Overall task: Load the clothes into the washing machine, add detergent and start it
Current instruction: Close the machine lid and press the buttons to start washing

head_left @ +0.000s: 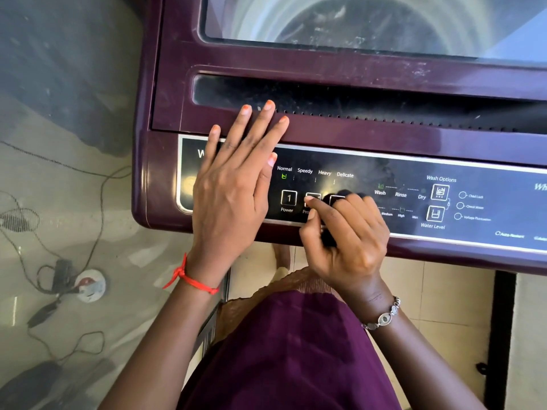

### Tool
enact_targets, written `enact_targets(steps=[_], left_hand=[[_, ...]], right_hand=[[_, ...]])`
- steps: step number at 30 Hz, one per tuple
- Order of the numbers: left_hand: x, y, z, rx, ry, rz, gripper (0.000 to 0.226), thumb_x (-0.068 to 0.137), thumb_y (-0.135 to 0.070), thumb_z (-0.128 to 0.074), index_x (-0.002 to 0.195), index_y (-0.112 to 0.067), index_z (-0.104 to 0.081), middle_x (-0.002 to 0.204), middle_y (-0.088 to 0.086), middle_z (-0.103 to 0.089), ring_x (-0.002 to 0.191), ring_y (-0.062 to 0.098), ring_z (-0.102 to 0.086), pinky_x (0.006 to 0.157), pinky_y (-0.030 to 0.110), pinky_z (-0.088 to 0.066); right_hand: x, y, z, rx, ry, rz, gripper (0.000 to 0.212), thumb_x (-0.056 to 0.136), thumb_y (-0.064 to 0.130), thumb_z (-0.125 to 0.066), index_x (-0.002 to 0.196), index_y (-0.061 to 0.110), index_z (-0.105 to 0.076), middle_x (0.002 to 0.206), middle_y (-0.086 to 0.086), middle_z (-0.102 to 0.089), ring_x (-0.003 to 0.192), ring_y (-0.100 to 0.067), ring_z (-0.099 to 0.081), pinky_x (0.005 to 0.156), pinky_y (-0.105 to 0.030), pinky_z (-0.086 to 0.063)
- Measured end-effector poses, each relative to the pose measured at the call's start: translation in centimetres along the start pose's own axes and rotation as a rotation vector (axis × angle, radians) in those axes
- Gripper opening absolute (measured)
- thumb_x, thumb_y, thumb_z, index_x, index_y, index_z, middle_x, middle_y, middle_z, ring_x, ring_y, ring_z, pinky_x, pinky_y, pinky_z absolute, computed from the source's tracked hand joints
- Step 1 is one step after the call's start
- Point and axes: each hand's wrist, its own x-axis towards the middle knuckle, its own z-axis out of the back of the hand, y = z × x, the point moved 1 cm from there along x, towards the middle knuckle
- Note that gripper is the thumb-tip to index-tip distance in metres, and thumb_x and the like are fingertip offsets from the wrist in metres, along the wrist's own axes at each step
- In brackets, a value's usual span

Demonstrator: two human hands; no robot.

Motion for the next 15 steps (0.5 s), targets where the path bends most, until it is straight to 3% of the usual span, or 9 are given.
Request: enact_targets(steps=[5, 15], left_hand=[[-0.4, 0.0, 0.0, 0.107, 0.080, -0.010, 0.046, 0.101, -0.021, -0.025, 0.147, -0.024, -0.023, 0.156, -0.007, -0.020, 0.145, 0.012, -0.011, 0.117, 0.036, -0.003], [-0.4, -0.2, -0.1, 0.109, 0.044, -0.010, 0.047, 0.100, -0.025, -0.027, 0.146, -0.022, -0.027, 0.154, -0.004, -0.024, 0.144, 0.014, -0.015, 0.118, 0.039, -0.008]], right_hand=[[0.0, 0.0, 0.2, -0.004, 0.016, 0.008, 0.022, 0.084, 0.005, -0.053, 0.084, -0.007, -0.071, 0.048, -0.009, -0.043, 0.045, -0.024, -0.039, 0.050, -0.032, -0.027], [-0.5, -0.5, 1.1, 0.026, -0.008, -0.033, 0.021, 0.083, 0.002, -0.054, 0.080, -0.009, -0.071, 0.047, -0.009, -0.042, 0.043, -0.022, -0.036, 0.044, -0.032, -0.030]])
